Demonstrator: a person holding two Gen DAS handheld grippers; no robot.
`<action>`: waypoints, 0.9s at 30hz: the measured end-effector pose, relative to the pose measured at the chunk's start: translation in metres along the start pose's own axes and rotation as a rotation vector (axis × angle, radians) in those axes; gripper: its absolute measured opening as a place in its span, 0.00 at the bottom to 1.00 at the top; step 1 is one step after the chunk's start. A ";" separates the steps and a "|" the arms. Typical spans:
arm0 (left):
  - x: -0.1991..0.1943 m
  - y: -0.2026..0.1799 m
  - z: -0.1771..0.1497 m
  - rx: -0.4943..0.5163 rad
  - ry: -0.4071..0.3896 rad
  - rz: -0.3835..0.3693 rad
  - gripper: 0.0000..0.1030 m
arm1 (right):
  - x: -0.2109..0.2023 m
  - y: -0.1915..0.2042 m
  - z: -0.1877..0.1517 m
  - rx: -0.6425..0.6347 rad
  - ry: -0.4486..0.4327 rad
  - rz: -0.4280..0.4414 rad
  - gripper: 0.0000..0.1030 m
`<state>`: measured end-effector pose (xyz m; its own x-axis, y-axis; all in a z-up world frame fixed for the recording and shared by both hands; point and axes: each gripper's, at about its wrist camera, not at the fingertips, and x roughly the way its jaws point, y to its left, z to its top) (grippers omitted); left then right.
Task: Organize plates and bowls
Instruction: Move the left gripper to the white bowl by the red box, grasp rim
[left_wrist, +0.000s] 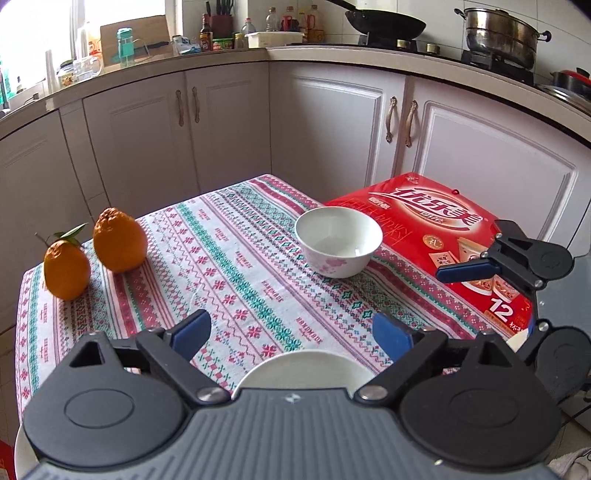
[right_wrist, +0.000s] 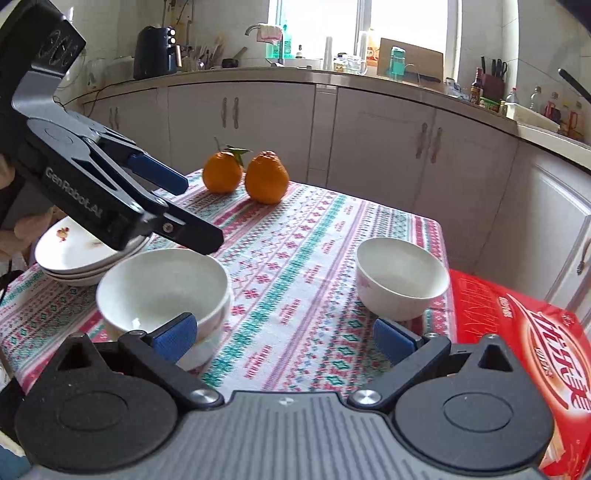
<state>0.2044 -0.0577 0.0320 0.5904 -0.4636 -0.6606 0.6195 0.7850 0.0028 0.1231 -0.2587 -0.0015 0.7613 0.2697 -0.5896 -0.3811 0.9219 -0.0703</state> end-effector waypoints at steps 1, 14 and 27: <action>0.002 -0.002 0.005 0.011 -0.007 -0.015 0.94 | 0.001 -0.007 -0.001 -0.001 0.005 -0.014 1.00; 0.062 -0.023 0.065 0.132 0.011 -0.115 0.99 | 0.028 -0.067 0.000 0.001 0.015 -0.092 1.00; 0.137 -0.012 0.088 0.124 0.107 -0.103 0.99 | 0.064 -0.102 -0.004 0.001 0.022 -0.102 1.00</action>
<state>0.3242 -0.1668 0.0076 0.4658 -0.4874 -0.7385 0.7371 0.6755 0.0191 0.2082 -0.3365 -0.0351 0.7842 0.1683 -0.5973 -0.3018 0.9445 -0.1301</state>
